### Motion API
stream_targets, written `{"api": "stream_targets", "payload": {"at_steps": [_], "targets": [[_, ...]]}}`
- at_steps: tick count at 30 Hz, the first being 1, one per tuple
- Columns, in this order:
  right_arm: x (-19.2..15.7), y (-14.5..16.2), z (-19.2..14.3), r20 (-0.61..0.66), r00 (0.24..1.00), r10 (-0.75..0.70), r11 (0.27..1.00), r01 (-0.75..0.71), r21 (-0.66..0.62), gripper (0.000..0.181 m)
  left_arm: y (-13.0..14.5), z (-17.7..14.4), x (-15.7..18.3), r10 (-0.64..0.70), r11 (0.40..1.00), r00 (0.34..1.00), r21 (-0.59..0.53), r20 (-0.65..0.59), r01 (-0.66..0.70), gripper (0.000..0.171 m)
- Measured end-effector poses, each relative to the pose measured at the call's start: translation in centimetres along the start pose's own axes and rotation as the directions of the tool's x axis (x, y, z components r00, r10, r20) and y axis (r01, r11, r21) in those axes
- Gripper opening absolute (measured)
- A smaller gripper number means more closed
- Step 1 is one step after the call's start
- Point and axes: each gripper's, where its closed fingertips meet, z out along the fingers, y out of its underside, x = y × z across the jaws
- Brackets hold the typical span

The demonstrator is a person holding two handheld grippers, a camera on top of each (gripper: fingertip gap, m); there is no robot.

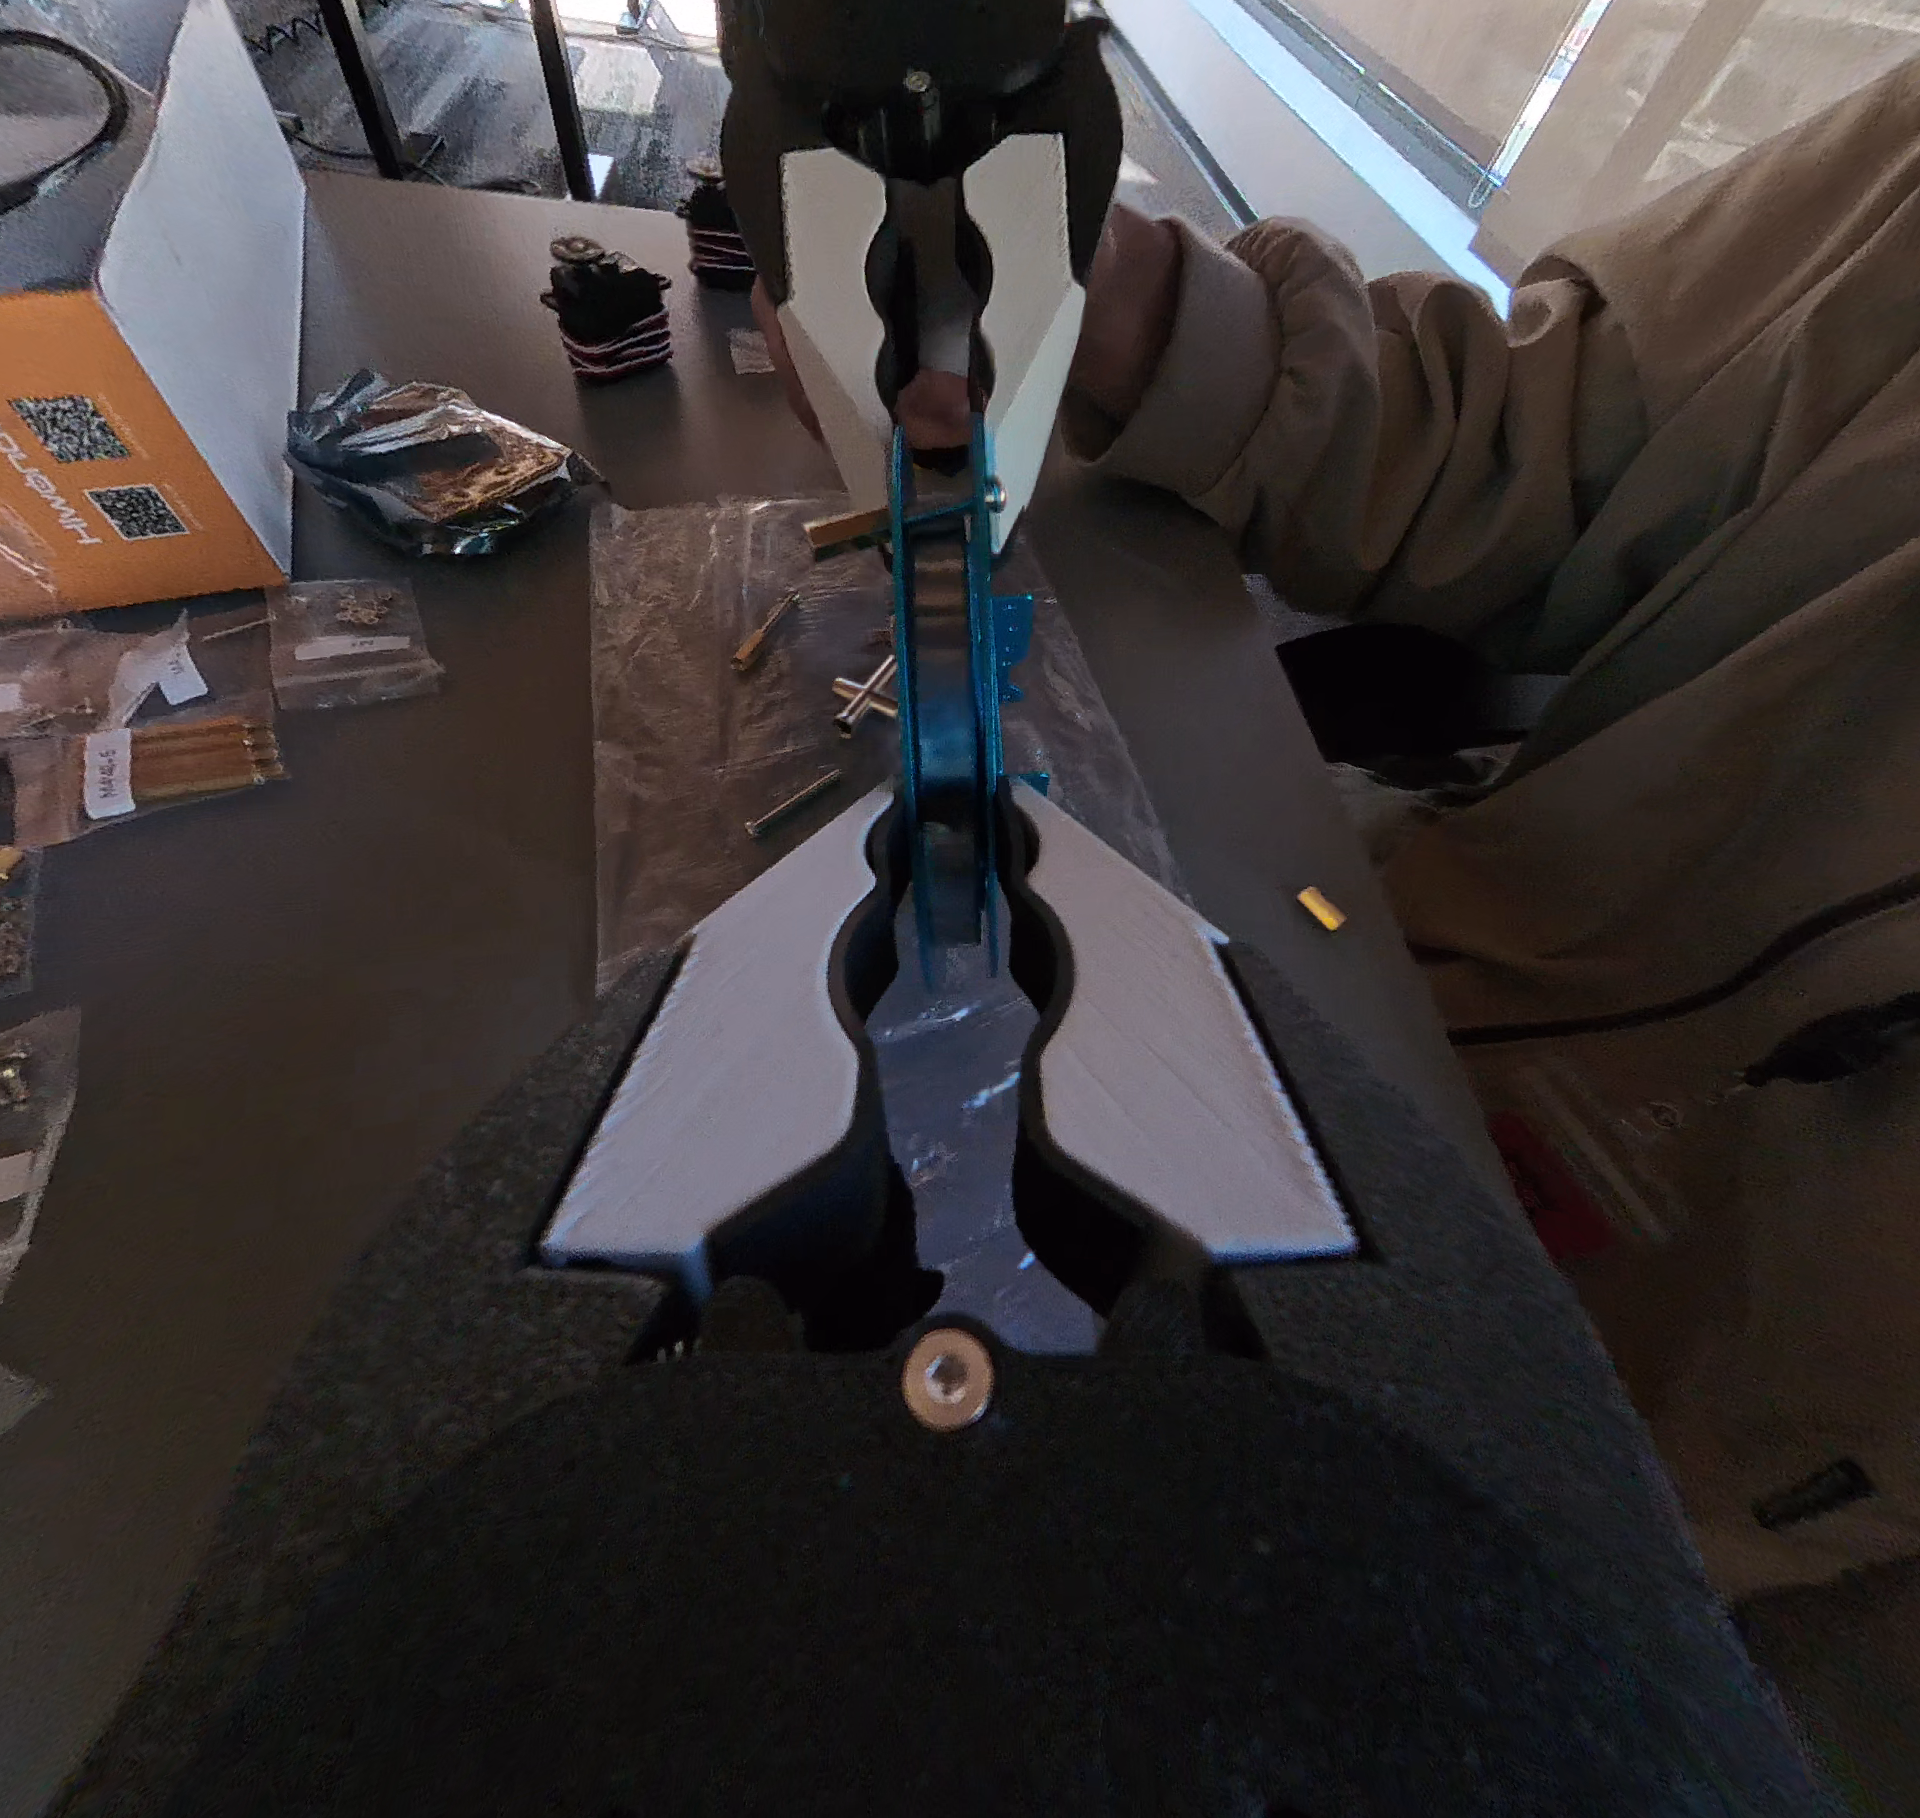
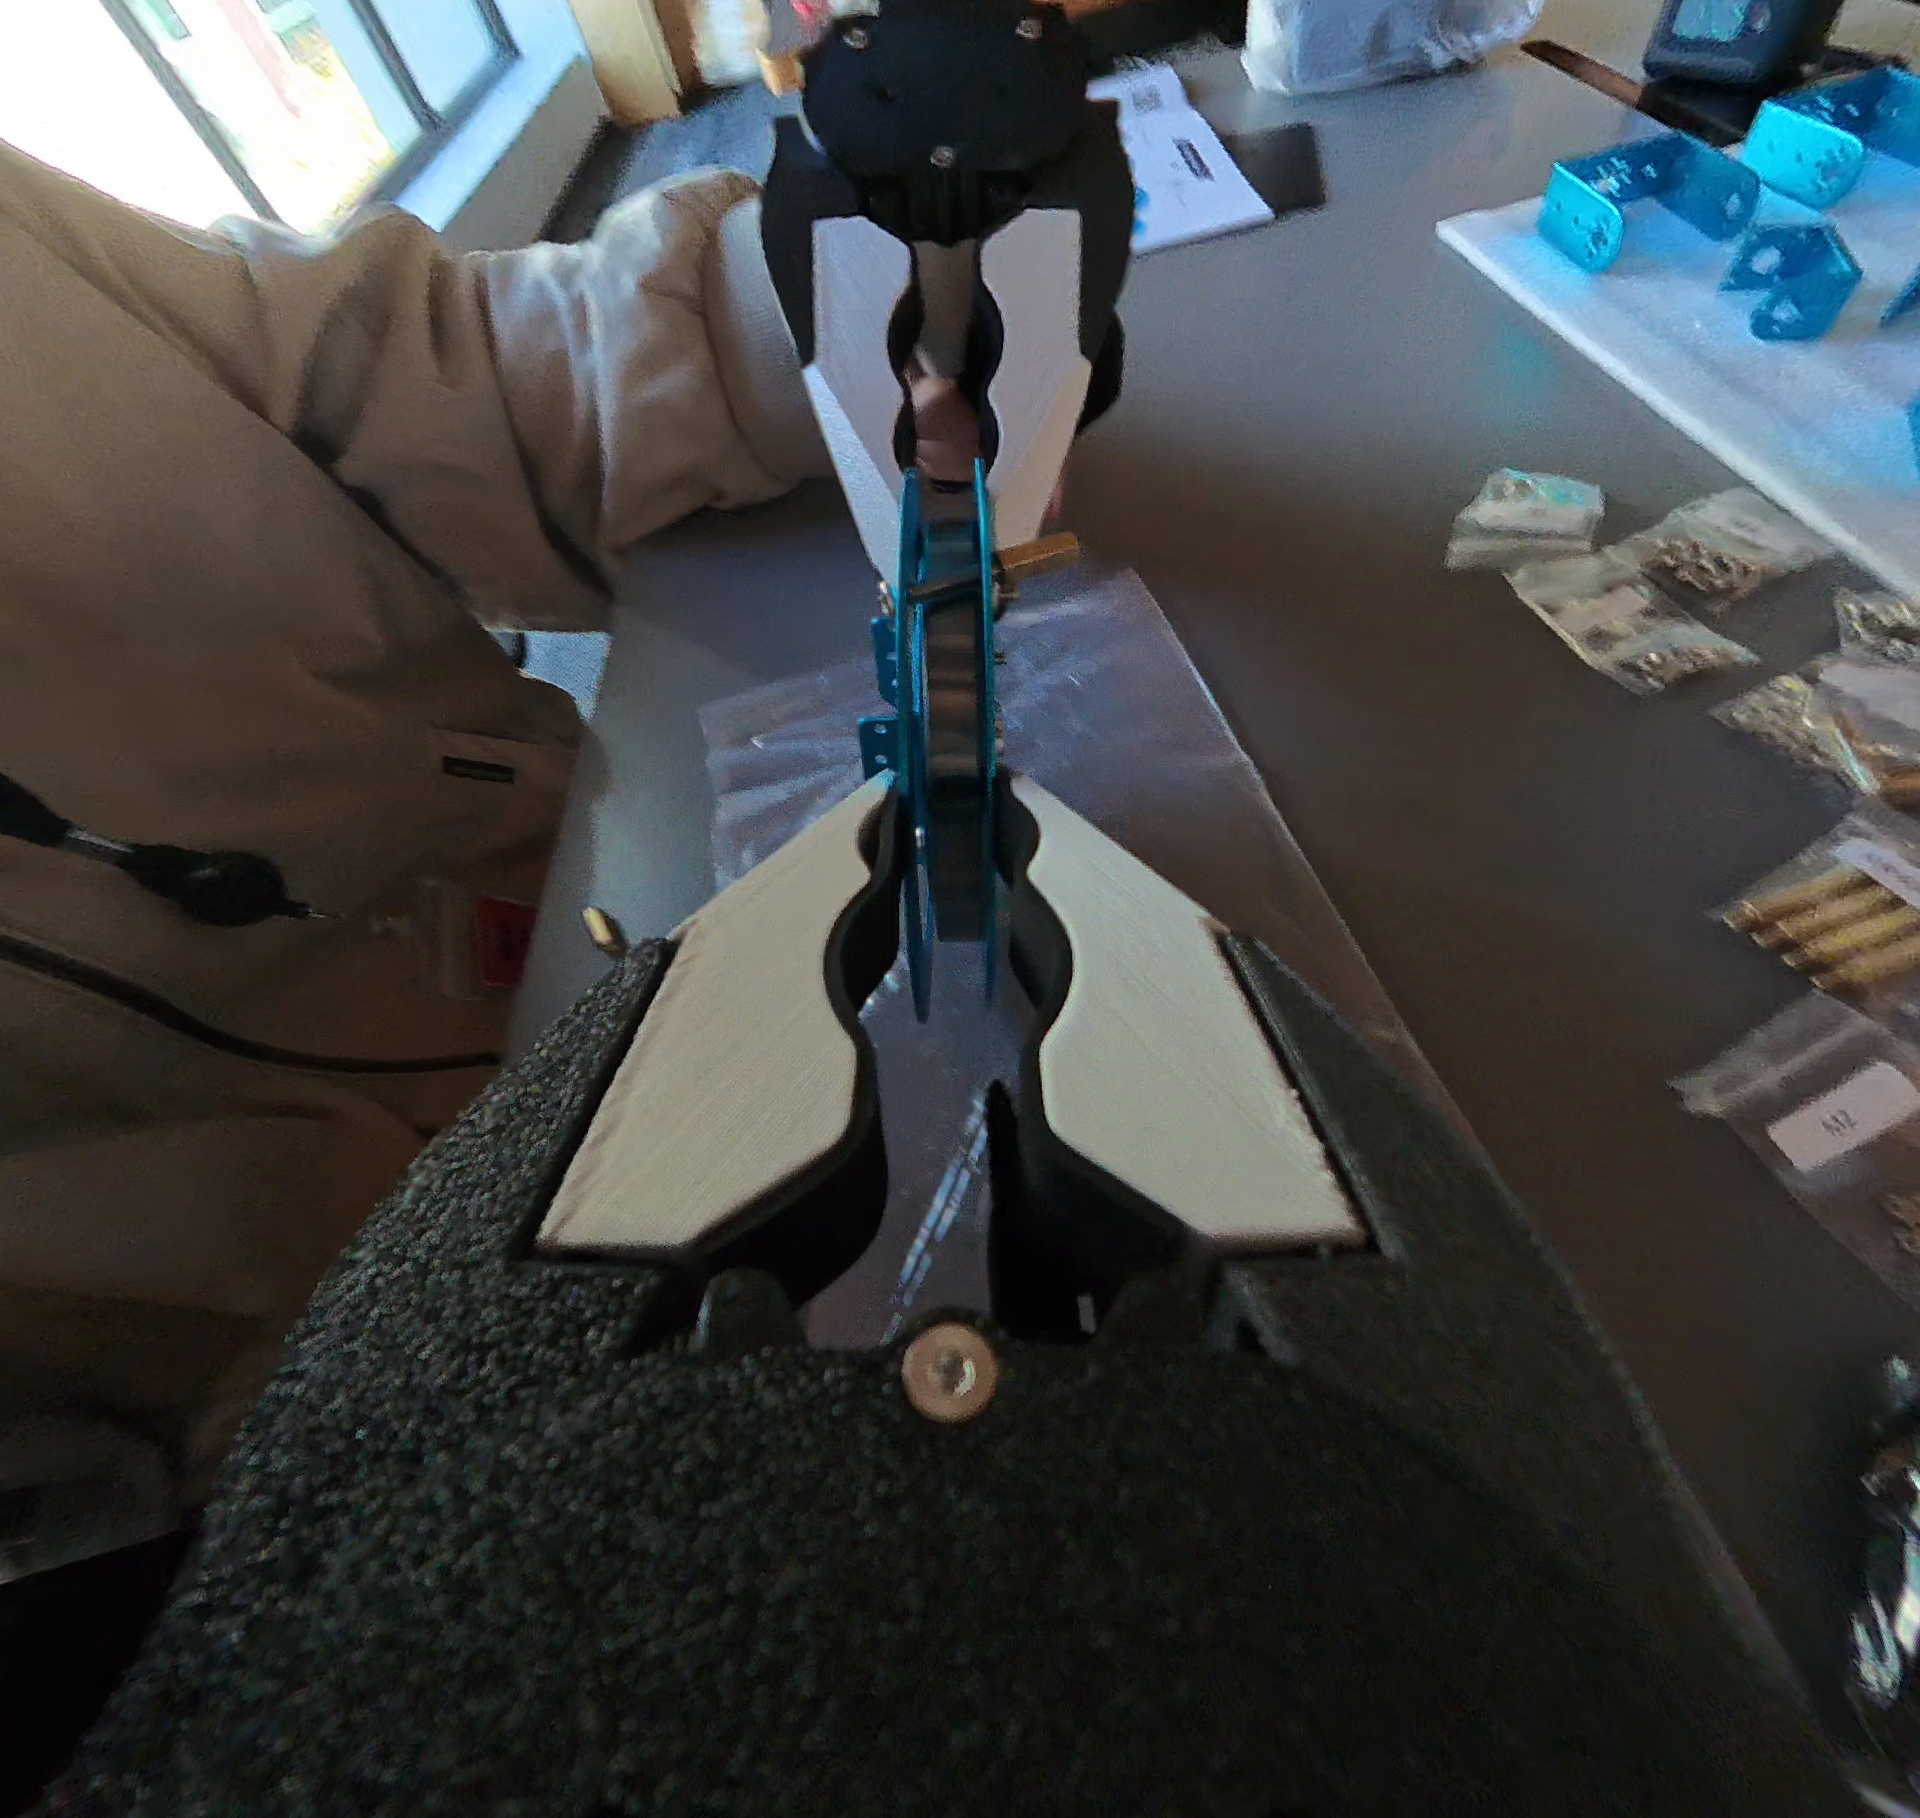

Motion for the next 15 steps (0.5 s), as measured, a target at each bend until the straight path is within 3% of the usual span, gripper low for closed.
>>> {"api": "stream_targets", "payload": {"at_steps": [4,8,15], "targets": [[-1.3,-1.1,0.3,0.072,0.997,0.006,1.0,-0.008,0.025,0.015,-1.1,-1.0,1.2,-0.002,0.999,1.0,-0.053,-0.011,0.001,0.014],[-0.8,0.1,1.4,0.059,0.998,0.006,0.999,-0.003,-0.038,0.016,0.8,-0.5,0.8,-0.001,0.99,1.0,-0.142,0.017,0.004,0.013],[-0.2,0.4,1.2,0.016,1.0,-0.002,0.999,0.003,-0.048,0.016,0.3,0.4,0.3,-0.044,0.997,0.999,-0.056,0.002,0.044,0.012]]}}
